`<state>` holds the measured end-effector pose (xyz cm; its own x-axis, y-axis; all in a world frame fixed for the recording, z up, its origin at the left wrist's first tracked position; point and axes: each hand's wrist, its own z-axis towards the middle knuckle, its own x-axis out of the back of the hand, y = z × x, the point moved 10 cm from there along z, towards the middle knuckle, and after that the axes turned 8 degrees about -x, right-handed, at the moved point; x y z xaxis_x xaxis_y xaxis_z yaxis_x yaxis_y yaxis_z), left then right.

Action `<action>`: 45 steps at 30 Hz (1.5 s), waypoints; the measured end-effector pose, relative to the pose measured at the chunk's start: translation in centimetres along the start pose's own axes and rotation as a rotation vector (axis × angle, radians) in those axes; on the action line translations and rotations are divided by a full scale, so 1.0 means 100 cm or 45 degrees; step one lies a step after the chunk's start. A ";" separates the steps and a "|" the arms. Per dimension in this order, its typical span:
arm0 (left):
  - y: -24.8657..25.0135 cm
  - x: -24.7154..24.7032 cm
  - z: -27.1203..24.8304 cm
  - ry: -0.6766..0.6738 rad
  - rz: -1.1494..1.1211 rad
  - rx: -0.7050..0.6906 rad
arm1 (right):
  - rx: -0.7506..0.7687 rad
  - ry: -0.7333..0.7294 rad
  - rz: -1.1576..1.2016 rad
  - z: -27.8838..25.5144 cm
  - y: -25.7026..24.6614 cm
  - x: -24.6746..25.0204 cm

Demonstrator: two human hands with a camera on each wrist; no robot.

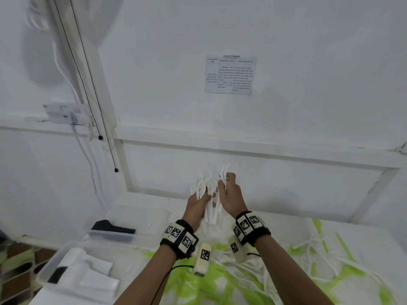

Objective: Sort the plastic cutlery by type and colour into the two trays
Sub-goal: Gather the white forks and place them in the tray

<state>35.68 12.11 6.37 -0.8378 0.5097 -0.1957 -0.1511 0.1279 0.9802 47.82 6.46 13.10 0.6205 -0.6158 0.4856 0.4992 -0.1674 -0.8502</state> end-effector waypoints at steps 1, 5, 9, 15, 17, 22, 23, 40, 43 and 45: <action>0.000 0.001 0.001 0.001 0.027 0.004 | 0.005 -0.013 -0.011 0.002 0.001 -0.002; 0.004 0.007 0.006 0.028 0.076 -0.010 | 0.015 -0.093 -0.021 0.004 0.002 -0.009; 0.011 0.010 0.012 0.020 0.048 -0.039 | 0.031 -0.104 0.069 0.005 0.001 -0.008; 0.011 0.012 0.016 0.014 0.100 -0.042 | -0.058 -0.077 0.273 0.015 0.005 -0.006; 0.015 0.011 0.013 0.005 0.102 -0.078 | -0.117 -0.009 0.313 0.011 0.004 0.000; 0.014 0.007 0.011 -0.006 0.104 -0.161 | -0.294 0.148 0.383 0.006 0.022 0.005; 0.015 0.004 0.009 -0.017 0.098 -0.169 | -0.314 0.184 0.395 0.006 0.024 0.005; 0.006 0.002 -0.004 -0.056 0.055 -0.118 | -0.624 -0.097 0.372 -0.008 0.047 -0.032; 0.004 0.006 -0.001 -0.059 0.051 -0.120 | -0.583 -0.016 0.468 -0.009 0.048 -0.028; 0.005 0.007 -0.001 -0.073 0.045 -0.141 | -0.542 0.034 0.497 -0.008 0.047 -0.025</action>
<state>34.96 12.45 6.73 -0.8129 0.5602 -0.1593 -0.1817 0.0159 0.9832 48.15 6.64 7.77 0.6916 -0.7124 0.1189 -0.0541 -0.2153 -0.9750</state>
